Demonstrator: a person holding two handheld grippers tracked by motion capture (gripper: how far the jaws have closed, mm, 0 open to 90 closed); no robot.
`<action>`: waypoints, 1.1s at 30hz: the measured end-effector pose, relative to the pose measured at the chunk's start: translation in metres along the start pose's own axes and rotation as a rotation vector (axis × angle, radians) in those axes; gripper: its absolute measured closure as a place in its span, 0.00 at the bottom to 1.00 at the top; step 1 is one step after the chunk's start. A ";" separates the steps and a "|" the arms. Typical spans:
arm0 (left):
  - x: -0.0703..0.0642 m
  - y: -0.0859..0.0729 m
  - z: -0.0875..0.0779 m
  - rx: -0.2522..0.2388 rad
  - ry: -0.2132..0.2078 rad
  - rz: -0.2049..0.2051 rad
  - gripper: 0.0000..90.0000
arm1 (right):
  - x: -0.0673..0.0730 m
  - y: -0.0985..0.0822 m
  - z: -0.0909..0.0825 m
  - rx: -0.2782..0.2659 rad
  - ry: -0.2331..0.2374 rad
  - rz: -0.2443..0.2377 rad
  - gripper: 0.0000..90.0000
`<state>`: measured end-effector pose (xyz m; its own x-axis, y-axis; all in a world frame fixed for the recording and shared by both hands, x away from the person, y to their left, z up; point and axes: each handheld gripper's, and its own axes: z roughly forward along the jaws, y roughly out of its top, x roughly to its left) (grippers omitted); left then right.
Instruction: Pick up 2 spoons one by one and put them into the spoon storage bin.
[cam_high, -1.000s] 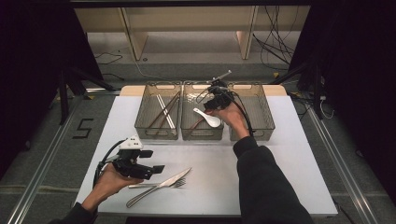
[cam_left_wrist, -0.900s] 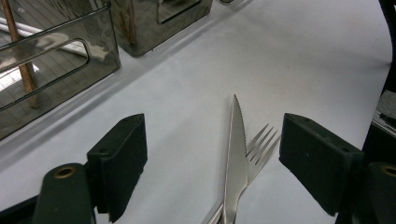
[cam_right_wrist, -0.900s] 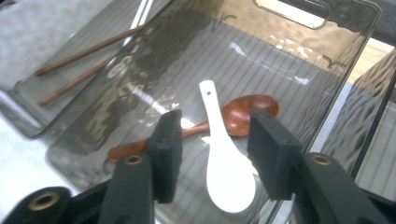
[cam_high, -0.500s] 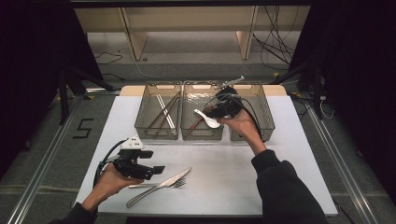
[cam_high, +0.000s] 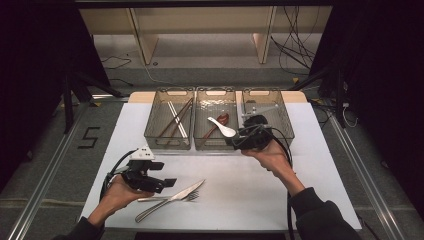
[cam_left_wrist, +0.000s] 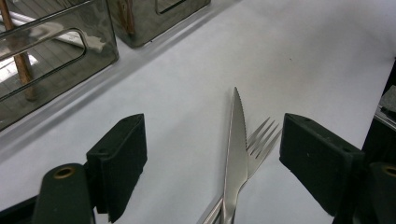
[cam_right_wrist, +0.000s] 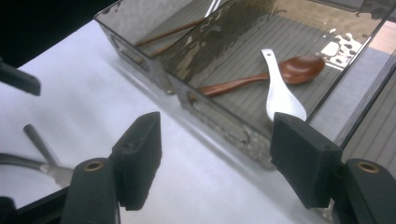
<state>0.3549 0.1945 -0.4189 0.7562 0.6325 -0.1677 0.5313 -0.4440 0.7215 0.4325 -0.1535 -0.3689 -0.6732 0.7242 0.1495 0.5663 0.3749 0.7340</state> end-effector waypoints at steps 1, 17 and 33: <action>0.000 0.000 0.000 0.002 0.000 0.001 0.25 | 0.001 -0.003 -0.002 -0.006 0.004 0.004 0.39; -0.002 0.000 0.001 0.030 -0.003 0.011 0.25 | 0.005 -0.050 -0.035 -0.064 0.019 0.040 0.37; -0.004 0.000 0.002 0.073 -0.003 0.011 0.25 | 0.010 -0.084 -0.059 -0.075 0.011 0.055 0.34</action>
<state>0.3528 0.1911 -0.4198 0.7633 0.6255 -0.1616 0.5491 -0.4963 0.6725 0.3501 -0.2117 -0.3905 -0.6476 0.7358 0.1978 0.5657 0.2905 0.7717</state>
